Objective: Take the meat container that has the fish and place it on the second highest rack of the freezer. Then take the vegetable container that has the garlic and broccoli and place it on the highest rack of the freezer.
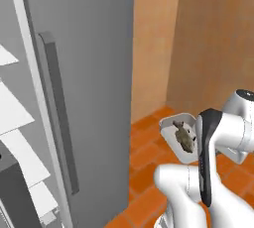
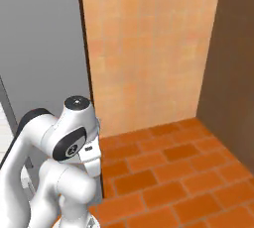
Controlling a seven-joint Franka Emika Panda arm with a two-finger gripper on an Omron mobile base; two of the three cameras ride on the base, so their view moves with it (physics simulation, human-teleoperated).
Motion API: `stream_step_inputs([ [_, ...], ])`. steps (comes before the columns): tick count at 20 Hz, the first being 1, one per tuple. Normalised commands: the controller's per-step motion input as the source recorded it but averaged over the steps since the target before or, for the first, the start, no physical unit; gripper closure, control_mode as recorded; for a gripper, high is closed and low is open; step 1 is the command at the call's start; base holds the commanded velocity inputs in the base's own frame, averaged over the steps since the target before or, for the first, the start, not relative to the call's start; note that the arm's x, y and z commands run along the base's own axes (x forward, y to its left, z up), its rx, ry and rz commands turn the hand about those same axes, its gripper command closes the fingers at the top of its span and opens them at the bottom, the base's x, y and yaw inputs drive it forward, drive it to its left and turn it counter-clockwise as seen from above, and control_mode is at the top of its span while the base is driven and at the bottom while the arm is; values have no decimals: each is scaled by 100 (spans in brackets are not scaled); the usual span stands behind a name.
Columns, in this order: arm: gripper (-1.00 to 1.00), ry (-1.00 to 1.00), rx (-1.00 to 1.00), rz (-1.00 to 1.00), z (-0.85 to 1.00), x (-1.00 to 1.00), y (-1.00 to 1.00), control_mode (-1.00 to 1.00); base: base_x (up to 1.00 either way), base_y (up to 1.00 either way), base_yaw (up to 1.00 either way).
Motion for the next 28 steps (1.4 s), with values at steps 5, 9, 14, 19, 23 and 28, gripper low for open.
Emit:
stream_step_inputs([
  [5, 100, 0, 0, 0, 0, 0, 0, 100, 0, 5, 99],
  [9, 100, 0, 0, 0, 0, 0, 0, 100, -3, 36, 92],
  [14, 100, 0, 0, 0, 0, 0, 0, 100, 9, 78, 52],
  [19, 100, 0, 0, 0, 0, 0, 0, 100, 78, 38, 9],
  [23, 100, 0, 0, 0, 0, 0, 0, 100, -7, -24, 2],
  [28, 100, 0, 0, 0, 0, 0, 0, 100, -39, -34, 1],
])
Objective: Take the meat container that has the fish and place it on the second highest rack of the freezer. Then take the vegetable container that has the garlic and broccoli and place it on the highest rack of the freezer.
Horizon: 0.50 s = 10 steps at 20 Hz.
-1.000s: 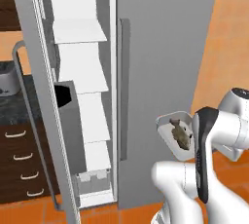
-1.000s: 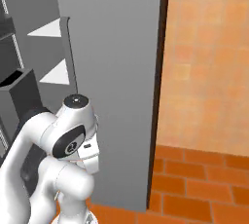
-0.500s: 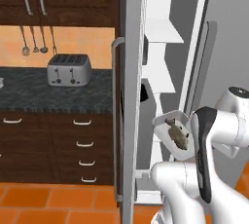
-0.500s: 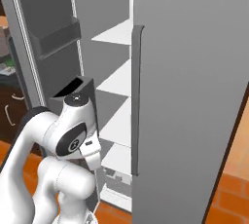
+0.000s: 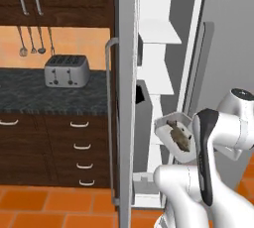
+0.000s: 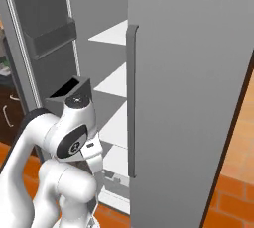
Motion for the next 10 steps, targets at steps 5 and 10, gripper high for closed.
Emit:
stream_step_inputs([
  [5, 100, 0, 0, 0, 0, 0, 0, 100, 16, -38, 1],
  [10, 100, 0, 0, 0, 0, 0, 0, 100, 35, 10, 2],
])
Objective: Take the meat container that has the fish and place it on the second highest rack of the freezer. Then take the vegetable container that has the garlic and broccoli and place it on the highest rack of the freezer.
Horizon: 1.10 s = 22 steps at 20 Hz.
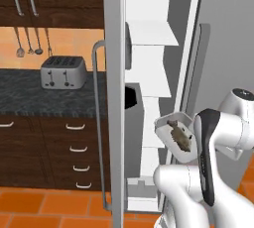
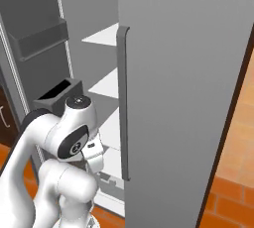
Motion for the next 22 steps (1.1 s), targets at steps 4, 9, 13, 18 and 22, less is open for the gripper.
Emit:
stream_step_inputs([
  [4, 100, -8, 0, 0, 39, 8, 1, -100, 10, 15, 1],
  [9, 100, -16, -1, -9, 93, 77, 6, -100, 0, 0, 0],
  [13, 100, -3, -3, -27, 37, 100, 3, -100, 0, 0, 0],
  [18, 100, -1, 3, -22, 19, 97, 1, -100, 0, 0, 0],
  [22, 100, 2, 5, -2, -4, 68, 3, -100, 0, 0, 0],
])
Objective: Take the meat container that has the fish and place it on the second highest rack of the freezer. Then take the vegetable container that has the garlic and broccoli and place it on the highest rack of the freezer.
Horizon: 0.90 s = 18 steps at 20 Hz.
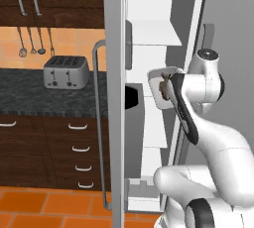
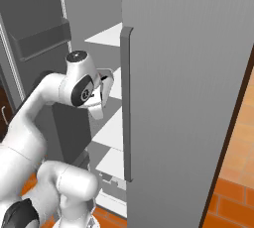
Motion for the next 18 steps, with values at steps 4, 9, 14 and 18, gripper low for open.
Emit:
stream_step_inputs([
  [4, 100, 0, -1, -9, -33, 92, 6, -100, 0, 0, 0],
  [9, 100, 0, -2, -9, -38, 99, 6, -100, 0, 0, 0],
  [14, 100, 0, -1, -12, -10, 90, -10, -100, 0, 0, 0],
  [18, 100, 1, 0, -11, -22, 88, 0, -100, 0, 0, 0],
])
